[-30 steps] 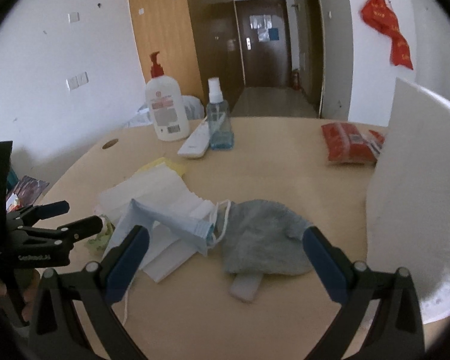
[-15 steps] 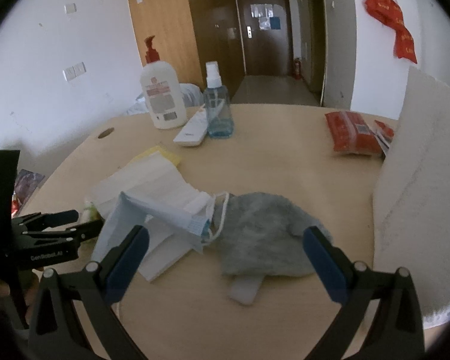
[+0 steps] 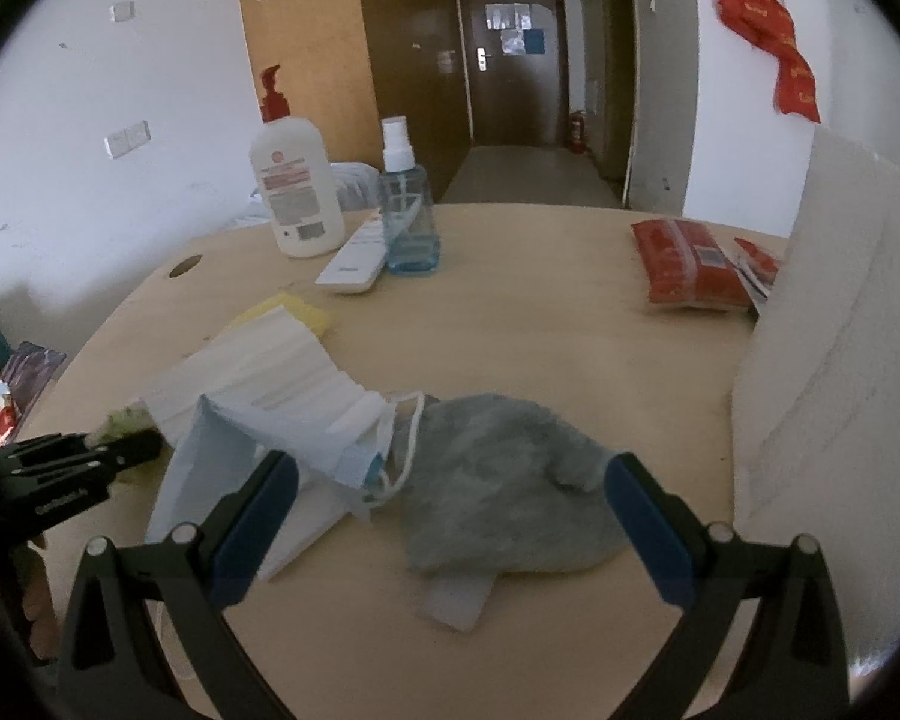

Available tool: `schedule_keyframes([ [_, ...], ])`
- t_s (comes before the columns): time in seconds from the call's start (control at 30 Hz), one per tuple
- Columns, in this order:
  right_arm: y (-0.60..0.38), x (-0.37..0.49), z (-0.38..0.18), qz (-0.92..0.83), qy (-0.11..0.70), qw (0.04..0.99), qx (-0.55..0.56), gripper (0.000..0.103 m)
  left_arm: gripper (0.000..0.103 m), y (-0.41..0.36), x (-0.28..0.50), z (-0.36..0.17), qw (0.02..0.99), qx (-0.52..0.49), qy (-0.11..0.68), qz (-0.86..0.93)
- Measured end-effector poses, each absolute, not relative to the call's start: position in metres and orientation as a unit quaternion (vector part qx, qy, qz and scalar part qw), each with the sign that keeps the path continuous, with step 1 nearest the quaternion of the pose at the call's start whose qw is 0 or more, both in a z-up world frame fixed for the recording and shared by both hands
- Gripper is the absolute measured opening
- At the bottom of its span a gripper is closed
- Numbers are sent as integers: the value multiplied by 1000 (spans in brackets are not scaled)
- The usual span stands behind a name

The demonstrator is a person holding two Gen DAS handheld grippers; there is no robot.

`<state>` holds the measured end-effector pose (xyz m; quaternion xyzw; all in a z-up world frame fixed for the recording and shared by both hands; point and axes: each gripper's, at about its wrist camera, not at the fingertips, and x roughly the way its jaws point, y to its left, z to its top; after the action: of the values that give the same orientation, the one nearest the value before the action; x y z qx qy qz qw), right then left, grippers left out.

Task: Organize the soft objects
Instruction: 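Reach the left tool to the floral tissue pack while the right tool reaches the grey cloth, then close the left tool on the tissue pack while the right tool grasps the grey cloth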

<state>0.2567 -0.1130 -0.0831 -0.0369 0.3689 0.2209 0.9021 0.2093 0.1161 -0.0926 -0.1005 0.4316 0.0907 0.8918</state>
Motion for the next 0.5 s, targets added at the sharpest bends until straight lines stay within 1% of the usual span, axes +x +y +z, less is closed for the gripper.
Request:
schedule_keyframes([
  [0.13,-114,262,-85,207,371,904,-43,101,24,116,206,-89,899,-93,418,92],
  [0.17,-113,262,-86,205,371,904,-48,98,24,115,205,-88,901,-91,414,90],
  [0.2,-113,263,-86,203,372,904,-49,97,19,116,204,-88,902,-91,412,89],
  [0.43,-120,275,-93,179,391,902,-38,74,19,114,201,-85,910,-88,399,74],
  [0.5,-122,276,-93,175,392,903,-32,73,19,114,202,-86,910,-88,399,71],
])
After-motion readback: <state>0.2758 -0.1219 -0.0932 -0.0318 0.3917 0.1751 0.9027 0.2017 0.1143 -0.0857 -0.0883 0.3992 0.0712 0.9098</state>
